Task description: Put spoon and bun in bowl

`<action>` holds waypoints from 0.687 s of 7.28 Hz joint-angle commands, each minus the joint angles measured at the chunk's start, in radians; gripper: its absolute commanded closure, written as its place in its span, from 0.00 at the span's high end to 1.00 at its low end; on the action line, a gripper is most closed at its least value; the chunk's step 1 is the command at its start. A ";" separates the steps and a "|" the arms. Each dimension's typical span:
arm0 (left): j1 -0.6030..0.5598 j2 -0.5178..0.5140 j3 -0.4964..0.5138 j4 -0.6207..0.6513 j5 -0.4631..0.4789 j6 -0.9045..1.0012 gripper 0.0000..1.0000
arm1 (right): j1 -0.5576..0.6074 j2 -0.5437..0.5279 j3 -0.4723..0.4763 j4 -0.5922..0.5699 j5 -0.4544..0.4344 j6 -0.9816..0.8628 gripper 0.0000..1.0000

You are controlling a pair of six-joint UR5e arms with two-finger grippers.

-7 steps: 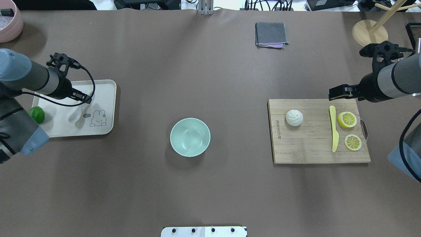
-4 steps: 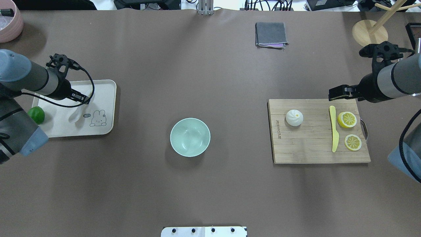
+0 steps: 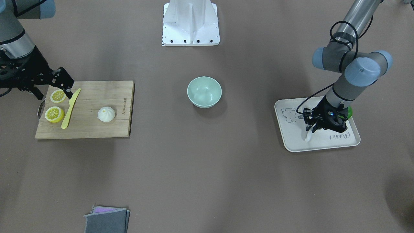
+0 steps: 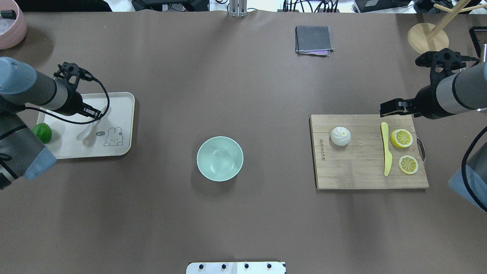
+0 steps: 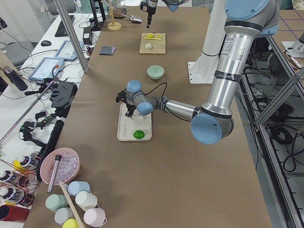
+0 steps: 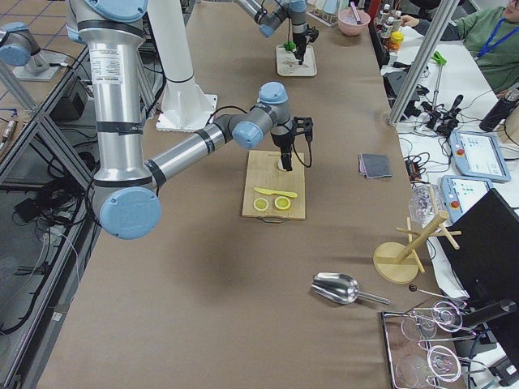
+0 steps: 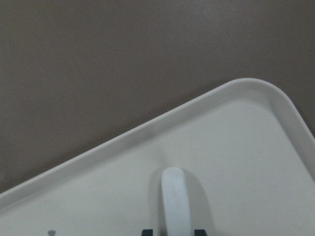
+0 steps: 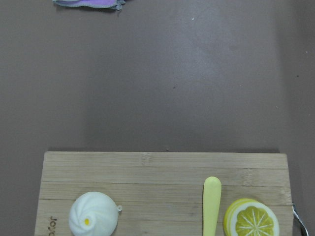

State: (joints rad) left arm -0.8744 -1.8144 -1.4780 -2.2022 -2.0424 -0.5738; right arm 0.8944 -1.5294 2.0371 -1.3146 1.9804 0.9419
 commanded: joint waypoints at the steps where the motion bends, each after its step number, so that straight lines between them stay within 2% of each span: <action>1: 0.000 0.000 -0.027 0.001 -0.016 -0.001 0.00 | -0.002 0.000 0.000 0.000 0.000 0.000 1.00; 2: -0.003 0.001 -0.069 0.009 -0.068 -0.017 0.00 | 0.000 0.002 0.002 0.000 0.000 0.000 1.00; 3: -0.005 0.001 -0.121 0.012 -0.076 -0.085 0.00 | -0.002 0.002 0.002 0.000 0.000 0.000 1.00; 5: 0.011 -0.032 -0.220 0.006 -0.067 -0.348 0.00 | 0.000 0.002 0.003 0.000 0.000 0.000 1.00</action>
State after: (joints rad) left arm -0.8731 -1.8271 -1.6361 -2.1946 -2.1103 -0.7770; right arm 0.8938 -1.5280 2.0390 -1.3146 1.9804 0.9419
